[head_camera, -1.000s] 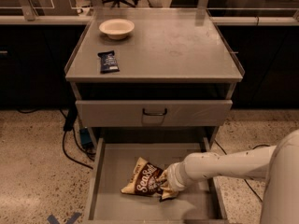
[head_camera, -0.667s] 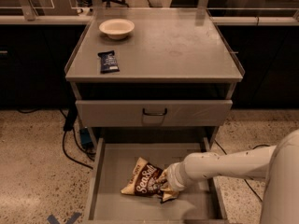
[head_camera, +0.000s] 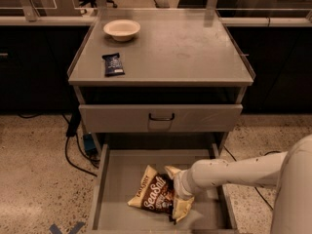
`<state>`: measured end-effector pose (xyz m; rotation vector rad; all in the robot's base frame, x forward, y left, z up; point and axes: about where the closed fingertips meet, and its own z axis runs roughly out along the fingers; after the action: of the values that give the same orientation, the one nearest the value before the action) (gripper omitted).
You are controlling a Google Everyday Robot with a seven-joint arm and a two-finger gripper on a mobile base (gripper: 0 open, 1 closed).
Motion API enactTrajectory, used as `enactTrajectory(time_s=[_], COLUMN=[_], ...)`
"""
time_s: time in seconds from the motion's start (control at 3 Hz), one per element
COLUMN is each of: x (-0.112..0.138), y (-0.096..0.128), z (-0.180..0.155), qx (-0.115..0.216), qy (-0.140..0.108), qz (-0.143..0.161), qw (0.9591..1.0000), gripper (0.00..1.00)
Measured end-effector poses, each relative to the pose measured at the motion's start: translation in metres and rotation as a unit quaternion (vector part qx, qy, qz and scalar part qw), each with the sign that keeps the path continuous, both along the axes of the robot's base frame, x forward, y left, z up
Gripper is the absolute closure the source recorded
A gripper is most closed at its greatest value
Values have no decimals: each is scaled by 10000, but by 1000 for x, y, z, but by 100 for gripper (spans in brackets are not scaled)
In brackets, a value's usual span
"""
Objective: Place brown chip bag into middle drawer
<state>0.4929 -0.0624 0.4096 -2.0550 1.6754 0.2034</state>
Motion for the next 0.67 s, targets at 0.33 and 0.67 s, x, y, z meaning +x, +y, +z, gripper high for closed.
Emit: enactTrajectory(time_s=[0.33, 0.67], x=[0, -4], y=[0, -16], z=[0, 21], qx=[0, 24], qy=[-2, -296], qz=[-1, -241], qw=[10000, 9993], gripper=[0, 0])
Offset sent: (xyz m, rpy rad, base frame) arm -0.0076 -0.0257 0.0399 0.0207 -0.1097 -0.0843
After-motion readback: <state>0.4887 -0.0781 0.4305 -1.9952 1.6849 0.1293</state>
